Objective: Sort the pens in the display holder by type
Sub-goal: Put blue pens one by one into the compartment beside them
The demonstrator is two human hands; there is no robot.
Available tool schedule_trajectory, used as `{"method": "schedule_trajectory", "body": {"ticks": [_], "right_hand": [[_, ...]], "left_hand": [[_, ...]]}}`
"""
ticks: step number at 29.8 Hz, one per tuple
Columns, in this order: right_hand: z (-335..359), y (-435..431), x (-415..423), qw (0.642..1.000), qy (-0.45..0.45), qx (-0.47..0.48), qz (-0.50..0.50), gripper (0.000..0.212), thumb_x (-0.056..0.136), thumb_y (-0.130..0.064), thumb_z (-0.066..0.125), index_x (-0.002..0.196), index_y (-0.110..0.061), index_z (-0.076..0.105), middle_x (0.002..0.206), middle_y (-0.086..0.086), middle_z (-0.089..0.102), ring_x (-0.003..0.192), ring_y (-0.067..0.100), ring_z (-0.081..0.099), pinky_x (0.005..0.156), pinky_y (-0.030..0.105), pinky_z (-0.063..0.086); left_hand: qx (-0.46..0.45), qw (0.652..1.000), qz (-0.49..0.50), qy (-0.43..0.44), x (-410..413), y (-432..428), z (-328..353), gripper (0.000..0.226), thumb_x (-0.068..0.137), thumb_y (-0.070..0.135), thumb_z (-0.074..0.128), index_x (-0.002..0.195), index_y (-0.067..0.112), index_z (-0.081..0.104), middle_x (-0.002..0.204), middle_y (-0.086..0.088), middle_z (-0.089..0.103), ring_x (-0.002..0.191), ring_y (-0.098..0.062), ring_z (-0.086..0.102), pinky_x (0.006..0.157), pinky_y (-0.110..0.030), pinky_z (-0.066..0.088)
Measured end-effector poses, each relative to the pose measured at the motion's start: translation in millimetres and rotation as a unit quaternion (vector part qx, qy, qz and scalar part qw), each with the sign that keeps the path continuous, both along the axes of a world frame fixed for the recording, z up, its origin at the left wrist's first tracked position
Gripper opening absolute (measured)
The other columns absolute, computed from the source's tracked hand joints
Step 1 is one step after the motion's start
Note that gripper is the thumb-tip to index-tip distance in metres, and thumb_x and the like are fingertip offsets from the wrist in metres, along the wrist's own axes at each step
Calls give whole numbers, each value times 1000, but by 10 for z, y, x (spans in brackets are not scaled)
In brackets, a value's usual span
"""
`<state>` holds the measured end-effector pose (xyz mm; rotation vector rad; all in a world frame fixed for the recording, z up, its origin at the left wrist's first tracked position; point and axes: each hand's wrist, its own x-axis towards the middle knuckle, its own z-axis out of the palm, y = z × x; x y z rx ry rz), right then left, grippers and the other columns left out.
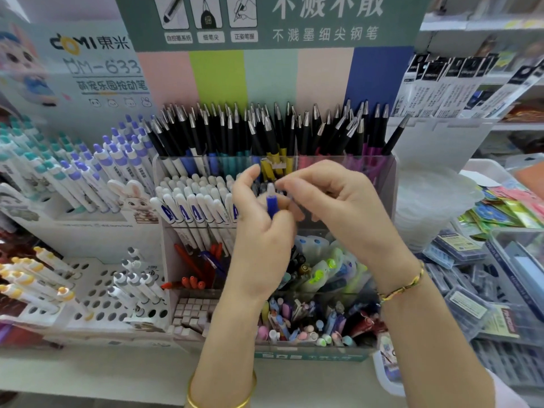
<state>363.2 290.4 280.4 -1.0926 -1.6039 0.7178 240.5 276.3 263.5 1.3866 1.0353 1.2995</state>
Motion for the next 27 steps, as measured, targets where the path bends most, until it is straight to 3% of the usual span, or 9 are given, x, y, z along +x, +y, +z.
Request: {"method": "schedule_trajectory", "body": {"ticks": [4, 6, 8, 11, 14, 16, 27], "right_hand": [[42, 0, -5, 999, -35, 0, 38, 6, 85, -15, 66, 85, -12, 71, 85, 3, 64, 73, 10, 62, 61, 19, 52], [46, 34, 3, 999, -19, 23, -15, 9, 90, -14, 60, 85, -11, 67, 79, 3, 64, 67, 10, 62, 56, 19, 49], [52, 79, 29, 992, 32, 62, -107, 12, 95, -16, 53, 84, -16, 58, 75, 2, 62, 64, 11, 61, 54, 21, 47], [29, 143, 53, 962, 29, 148, -226, 12, 97, -21, 48, 85, -17, 49, 74, 4, 59, 64, 21, 60, 57, 37, 50], [-20, 189, 26, 946, -16, 194, -260, 12, 97, -22, 46, 89, -14, 49, 77, 7, 58, 69, 28, 58, 63, 46, 50], [-57, 209, -3, 945, -22, 199, -258, 14, 97, -20, 46, 90, -9, 52, 78, 7, 58, 71, 28, 59, 63, 46, 50], [-190, 320, -57, 966, -36, 150, -207, 15, 96, -20, 46, 90, -9, 54, 73, 5, 59, 69, 25, 60, 60, 45, 52]], "left_hand": [[4, 999, -26, 29, 30, 15, -32, 57, 97, 4, 44, 139, 32, 19, 103, 2, 65, 84, -7, 63, 71, -25, 50], [26, 998, -17, 51, 26, 15, -40, 53, 95, 5, 50, 137, 25, 27, 103, -1, 64, 89, -9, 64, 74, -24, 52], [92, 987, 70, 114, 4, 20, -43, 40, 91, 2, 55, 125, 20, 46, 102, 3, 61, 95, -7, 61, 80, -17, 49], [227, 907, 218, 280, -40, 104, -83, 36, 83, -3, 48, 112, 12, 63, 104, 2, 59, 101, -11, 52, 87, -14, 39], [278, 843, 208, 410, -8, 230, -184, 44, 83, 6, 40, 117, 14, 67, 116, 0, 64, 112, -24, 50, 96, -35, 34], [283, 817, 199, 460, 32, 261, -252, 43, 85, 13, 38, 114, 17, 69, 118, 4, 66, 116, -23, 52, 96, -39, 29], [271, 821, 241, 441, 21, 287, -289, 36, 87, 18, 41, 100, 19, 74, 106, 6, 70, 107, -18, 59, 95, -38, 27]]}}
